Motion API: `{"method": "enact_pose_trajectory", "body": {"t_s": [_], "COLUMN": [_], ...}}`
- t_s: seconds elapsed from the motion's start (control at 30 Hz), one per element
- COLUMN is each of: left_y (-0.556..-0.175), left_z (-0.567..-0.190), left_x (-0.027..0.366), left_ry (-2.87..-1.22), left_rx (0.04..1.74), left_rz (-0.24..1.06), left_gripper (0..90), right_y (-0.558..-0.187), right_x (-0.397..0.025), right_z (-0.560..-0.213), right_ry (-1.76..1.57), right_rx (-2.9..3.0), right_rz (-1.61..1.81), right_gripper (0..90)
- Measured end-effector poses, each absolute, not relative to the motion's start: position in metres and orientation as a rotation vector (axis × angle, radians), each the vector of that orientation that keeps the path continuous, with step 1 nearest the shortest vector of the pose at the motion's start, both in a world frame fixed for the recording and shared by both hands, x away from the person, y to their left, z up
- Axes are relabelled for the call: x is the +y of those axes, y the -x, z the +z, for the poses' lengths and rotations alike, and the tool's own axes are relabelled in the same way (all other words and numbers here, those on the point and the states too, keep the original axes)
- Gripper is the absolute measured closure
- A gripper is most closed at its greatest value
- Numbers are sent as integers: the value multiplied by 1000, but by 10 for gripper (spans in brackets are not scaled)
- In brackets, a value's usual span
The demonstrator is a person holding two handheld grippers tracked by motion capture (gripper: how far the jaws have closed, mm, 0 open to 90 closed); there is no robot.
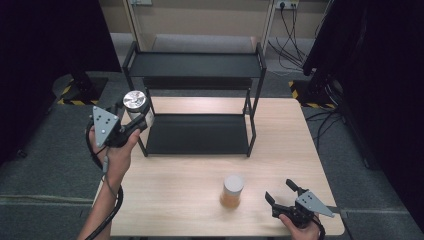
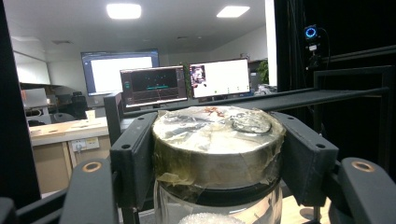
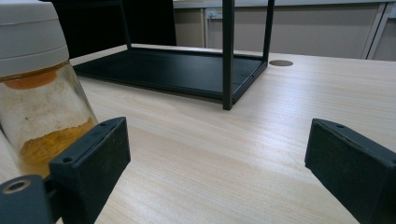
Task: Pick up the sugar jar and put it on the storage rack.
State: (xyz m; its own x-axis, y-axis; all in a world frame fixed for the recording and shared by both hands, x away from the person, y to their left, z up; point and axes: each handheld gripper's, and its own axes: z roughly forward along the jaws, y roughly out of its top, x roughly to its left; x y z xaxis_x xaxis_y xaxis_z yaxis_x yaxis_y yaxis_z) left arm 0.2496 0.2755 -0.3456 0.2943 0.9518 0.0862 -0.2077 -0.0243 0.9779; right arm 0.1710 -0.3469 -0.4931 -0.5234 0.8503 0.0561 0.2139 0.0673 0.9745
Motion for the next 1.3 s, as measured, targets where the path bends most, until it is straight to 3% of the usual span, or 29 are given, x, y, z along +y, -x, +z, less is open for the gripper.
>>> {"method": "enact_pose_trajectory", "body": {"t_s": [1.3], "left_y": [-285], "left_z": [-305], "left_x": [271], "left_ry": [-1199], "left_rx": [833], "left_rz": [1132], "left_gripper": [348], "right_y": [-171], "right_x": [-348], "right_z": [-493], "right_ry": [-1065], "right_rx": [1794], "right_rz": [1495], "right_gripper": [70]}}
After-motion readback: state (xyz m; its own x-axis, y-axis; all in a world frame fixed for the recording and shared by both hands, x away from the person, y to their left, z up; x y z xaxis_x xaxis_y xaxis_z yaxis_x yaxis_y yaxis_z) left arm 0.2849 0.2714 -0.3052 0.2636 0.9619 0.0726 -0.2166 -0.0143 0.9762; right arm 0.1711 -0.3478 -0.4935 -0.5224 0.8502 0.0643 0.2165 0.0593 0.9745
